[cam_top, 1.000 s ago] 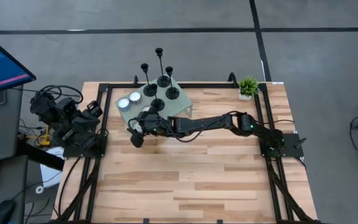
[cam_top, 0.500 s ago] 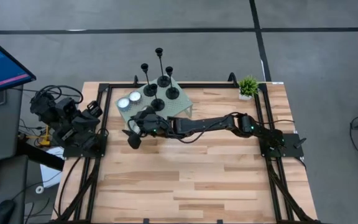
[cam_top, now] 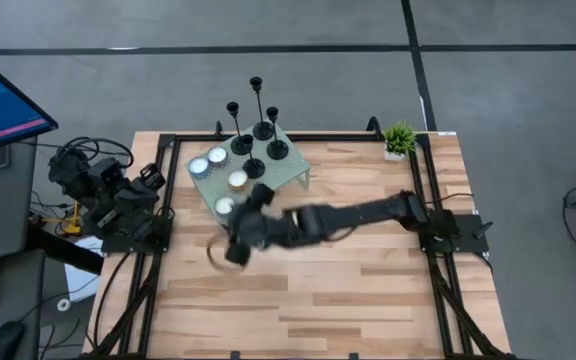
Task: Pick & Place candle stick holders
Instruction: Put the blue patterned scented candle on the shelf
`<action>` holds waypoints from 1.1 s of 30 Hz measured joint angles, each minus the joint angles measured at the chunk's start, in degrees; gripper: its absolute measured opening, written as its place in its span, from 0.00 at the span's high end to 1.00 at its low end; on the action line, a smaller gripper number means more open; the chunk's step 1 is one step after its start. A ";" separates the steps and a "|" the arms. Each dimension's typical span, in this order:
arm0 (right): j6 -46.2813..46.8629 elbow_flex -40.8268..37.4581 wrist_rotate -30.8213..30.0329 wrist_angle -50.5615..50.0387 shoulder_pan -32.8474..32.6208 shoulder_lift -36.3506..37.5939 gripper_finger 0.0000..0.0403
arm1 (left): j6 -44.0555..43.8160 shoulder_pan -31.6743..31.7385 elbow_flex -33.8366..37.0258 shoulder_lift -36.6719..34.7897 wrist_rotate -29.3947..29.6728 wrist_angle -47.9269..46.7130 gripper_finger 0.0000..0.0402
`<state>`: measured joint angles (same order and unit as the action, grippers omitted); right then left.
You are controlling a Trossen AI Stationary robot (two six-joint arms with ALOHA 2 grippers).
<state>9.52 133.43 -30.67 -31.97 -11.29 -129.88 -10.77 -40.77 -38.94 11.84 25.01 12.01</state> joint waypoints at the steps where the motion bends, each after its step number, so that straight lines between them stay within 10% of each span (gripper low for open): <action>1: -0.34 0.07 -2.96 -2.93 -1.47 0.19 0.42 | 0.30 0.02 0.00 0.00 0.00 -0.02 0.98; 8: 3.77 -0.78 -7.94 -9.34 -6.13 -5.30 0.96 | 1.86 0.01 0.00 0.01 0.00 -0.11 0.98; 33: -2.52 -0.60 -3.90 4.57 2.64 -9.03 1.00 | 1.55 0.02 0.00 0.59 -0.02 -0.83 0.98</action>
<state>7.00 132.84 -34.58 -27.40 -8.65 -138.91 -9.21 -40.75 -38.94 12.43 24.99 11.18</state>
